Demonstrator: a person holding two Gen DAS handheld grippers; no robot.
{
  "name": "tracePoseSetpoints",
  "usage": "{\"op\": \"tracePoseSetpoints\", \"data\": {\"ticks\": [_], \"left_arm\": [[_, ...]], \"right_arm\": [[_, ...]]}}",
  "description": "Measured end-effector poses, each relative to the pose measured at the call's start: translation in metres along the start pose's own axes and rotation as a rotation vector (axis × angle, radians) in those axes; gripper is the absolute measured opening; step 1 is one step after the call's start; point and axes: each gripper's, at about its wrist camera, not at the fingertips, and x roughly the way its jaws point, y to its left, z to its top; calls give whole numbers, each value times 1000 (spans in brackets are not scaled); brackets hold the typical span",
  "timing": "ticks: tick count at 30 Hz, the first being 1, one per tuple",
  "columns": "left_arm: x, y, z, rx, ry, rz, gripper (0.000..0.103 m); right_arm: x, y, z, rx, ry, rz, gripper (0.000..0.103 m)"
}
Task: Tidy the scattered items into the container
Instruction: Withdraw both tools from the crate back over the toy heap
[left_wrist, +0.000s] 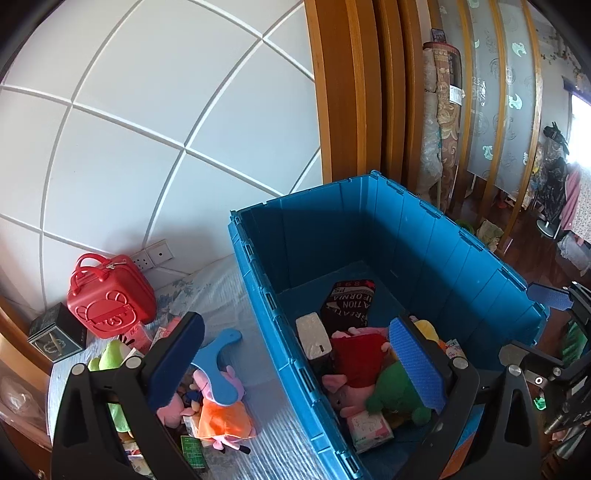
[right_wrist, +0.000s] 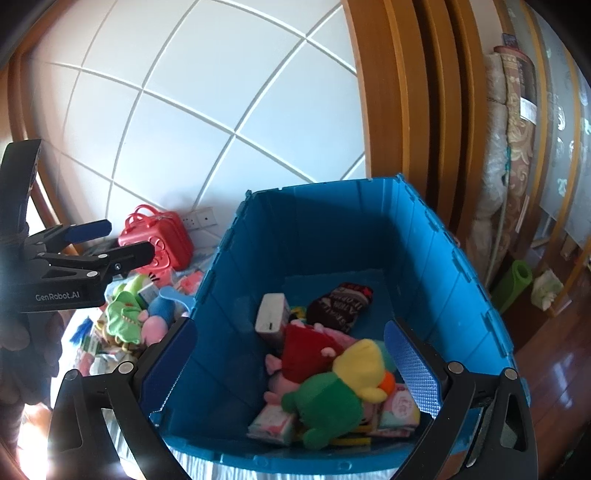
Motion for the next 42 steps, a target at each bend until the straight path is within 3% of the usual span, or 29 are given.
{"op": "tracePoseSetpoints", "data": {"ticks": [8, 21, 34, 42], "left_arm": [[-26, 56, -44, -35, 15, -9, 102], [-50, 169, -145, -91, 101, 8, 102], [-57, 280, -239, -189, 186, 69, 102], [-47, 341, -311, -260, 279, 125, 102]], "right_arm": [[-4, 66, -14, -36, 15, -8, 103], [5, 189, -39, -72, 41, 3, 103], [52, 293, -64, -120, 104, 69, 103], [97, 346, -93, -154, 169, 115, 103]]}}
